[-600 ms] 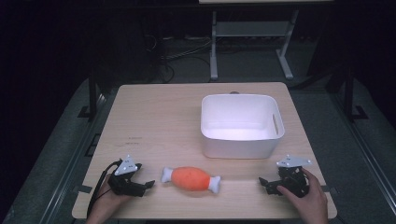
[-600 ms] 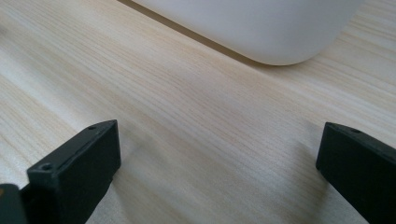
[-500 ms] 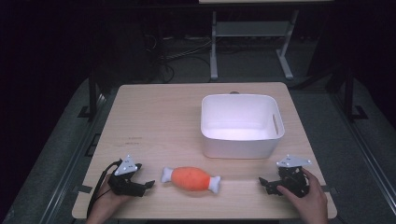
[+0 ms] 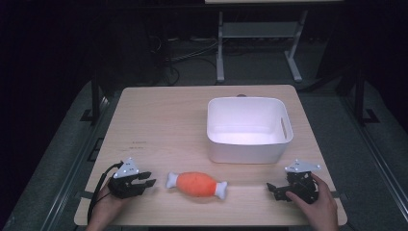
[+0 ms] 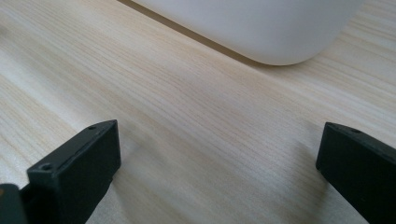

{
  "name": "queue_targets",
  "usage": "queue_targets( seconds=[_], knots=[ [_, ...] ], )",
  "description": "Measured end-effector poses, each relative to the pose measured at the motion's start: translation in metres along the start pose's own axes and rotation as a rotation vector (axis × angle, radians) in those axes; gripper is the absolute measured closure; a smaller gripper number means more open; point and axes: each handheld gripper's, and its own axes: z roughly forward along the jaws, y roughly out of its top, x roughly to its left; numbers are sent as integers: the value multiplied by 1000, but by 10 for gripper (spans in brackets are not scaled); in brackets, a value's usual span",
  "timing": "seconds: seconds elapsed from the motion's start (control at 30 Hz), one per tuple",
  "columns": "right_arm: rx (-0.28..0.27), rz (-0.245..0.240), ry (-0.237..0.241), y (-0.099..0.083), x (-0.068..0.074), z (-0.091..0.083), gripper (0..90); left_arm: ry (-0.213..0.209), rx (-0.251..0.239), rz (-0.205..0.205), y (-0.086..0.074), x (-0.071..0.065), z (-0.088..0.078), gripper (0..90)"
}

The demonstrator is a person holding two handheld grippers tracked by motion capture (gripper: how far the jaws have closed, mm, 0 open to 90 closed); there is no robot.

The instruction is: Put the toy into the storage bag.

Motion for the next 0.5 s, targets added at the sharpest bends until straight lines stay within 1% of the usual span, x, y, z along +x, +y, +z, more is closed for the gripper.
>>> queue_targets(
  seconds=[0.07, 0.1, 0.13, 0.17, 0.2, 0.27, 0.33, 0.5],
  knots=[
    [0, 0, 0, 0, 0, 0, 0, -6, -1, -4, 3, 1, -1, 808],
    [0, 0, 0, 0, 0, 0, 0, -9, -1, -9, 5, 1, -2, 808],
    [0, 0, 0, 0, 0, 0, 0, -17, 0, -8, 8, 2, -2, 862],
    [0, 0, 0, 0, 0, 0, 0, -21, -4, -11, 10, 2, -2, 895],
    [0, 0, 0, 0, 0, 0, 0, -33, 9, -10, 15, 2, -2, 896],
    [0, 0, 0, 0, 0, 0, 0, -39, 9, -15, 16, 2, -1, 896],
    [0, 0, 0, 0, 0, 0, 0, -50, 10, -7, 19, 2, 1, 896],
    [0, 0, 0, 0, 0, 0, 0, -56, 4, 0, 28, 4, 6, 896]
  ],
)
